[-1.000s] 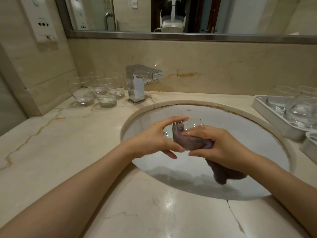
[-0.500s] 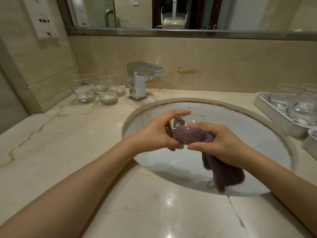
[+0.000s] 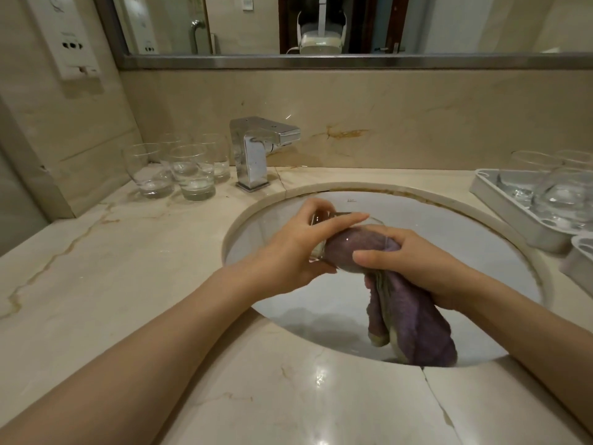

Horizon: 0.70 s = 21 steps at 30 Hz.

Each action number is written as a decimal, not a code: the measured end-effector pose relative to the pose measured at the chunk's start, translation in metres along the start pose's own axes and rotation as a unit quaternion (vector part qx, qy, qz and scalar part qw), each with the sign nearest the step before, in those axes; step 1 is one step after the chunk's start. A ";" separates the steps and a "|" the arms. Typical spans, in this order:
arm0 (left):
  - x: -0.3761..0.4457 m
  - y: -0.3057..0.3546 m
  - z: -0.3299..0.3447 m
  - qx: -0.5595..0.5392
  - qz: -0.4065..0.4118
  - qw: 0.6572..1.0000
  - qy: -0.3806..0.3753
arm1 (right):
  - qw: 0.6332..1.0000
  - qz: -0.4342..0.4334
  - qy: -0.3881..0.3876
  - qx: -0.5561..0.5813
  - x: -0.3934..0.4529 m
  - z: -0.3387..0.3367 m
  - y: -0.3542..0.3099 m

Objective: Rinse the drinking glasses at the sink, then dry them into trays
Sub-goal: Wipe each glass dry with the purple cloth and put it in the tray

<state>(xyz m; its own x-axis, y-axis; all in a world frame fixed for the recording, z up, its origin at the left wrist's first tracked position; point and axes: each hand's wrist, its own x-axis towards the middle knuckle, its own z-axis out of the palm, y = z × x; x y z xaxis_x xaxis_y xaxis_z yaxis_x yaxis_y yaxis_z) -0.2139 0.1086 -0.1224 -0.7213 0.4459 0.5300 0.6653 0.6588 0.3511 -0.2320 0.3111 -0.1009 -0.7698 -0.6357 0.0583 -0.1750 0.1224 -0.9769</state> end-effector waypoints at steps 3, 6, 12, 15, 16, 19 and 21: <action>0.002 0.004 -0.002 -0.019 0.003 0.999 0.031 | 1.000 -0.010 0.002 0.026 -0.002 0.000 -0.004; 0.005 0.014 -0.007 -0.186 -0.128 0.974 0.002 | 0.995 -0.076 0.029 -0.059 -0.002 0.000 0.002; 0.006 0.013 -0.013 -0.479 -0.287 0.827 -0.068 | 0.767 -0.324 0.061 -0.550 0.006 -0.019 0.020; 0.006 0.013 -0.010 -0.463 -0.280 0.838 -0.066 | 0.773 -0.325 0.063 -0.541 0.006 -0.019 0.021; 0.006 0.015 -0.008 -0.444 -0.272 0.852 -0.058 | 0.786 -0.314 0.067 -0.527 0.005 -0.019 0.022; 0.006 0.016 -0.001 -0.348 -0.233 0.908 -0.019 | 0.863 -0.256 0.081 -0.427 0.006 -0.012 0.021; 0.004 0.012 0.004 -0.244 -0.165 0.955 0.018 | 0.944 -0.175 0.079 -0.269 0.004 -0.005 0.015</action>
<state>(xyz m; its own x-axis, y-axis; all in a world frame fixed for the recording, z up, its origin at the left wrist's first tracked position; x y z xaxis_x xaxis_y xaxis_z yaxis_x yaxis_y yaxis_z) -0.2094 0.1210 -0.1195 -0.9061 0.2364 0.3508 0.4194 0.3944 0.8176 -0.2409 0.3137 -0.1146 -0.6822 -0.5920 0.4292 -0.6885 0.3224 -0.6496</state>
